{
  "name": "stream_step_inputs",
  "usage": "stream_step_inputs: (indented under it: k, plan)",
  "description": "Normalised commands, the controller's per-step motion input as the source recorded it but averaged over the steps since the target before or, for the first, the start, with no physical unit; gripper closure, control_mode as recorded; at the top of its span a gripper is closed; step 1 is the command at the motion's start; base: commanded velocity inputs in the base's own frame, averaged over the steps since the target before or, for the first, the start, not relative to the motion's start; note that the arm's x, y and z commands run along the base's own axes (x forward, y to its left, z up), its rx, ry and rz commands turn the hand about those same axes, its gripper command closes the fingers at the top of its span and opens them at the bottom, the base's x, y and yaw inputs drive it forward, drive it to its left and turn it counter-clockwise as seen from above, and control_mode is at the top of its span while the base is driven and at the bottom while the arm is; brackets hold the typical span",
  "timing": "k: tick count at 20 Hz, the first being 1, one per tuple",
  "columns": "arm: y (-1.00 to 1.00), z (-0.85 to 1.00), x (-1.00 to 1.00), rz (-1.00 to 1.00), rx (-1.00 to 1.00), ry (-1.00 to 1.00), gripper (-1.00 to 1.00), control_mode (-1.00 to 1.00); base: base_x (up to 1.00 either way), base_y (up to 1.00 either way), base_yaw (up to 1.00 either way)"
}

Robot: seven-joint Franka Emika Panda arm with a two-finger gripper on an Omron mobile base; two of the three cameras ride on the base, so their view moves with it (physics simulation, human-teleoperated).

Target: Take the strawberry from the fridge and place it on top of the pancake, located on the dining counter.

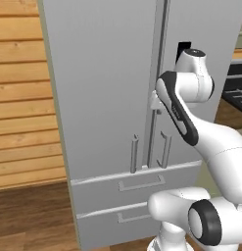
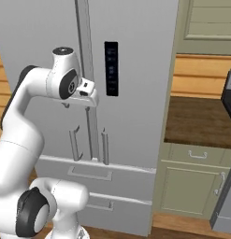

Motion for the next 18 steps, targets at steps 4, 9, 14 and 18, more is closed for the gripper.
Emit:
stream_step_inputs:
  k: [4, 9, 14, 18]
  plan:
    - [0.0, 0.0, 0.0, 0.0, 0.0, 0.0, -1.0, 1.0, -0.51, -0.07, 0.0]
    - [0.0, 0.0, 0.0, 0.0, 0.0, 0.0, -1.0, 1.0, -0.73, -0.05, -0.01]
    - [-0.46, -0.43, -0.11, 0.0, 0.0, -0.12, -1.0, -1.0, -0.12, -0.02, -0.01]
    - [-0.43, -0.89, 0.08, 0.03, 0.04, -0.14, -1.0, -1.0, 0.0, 0.0, 0.0]
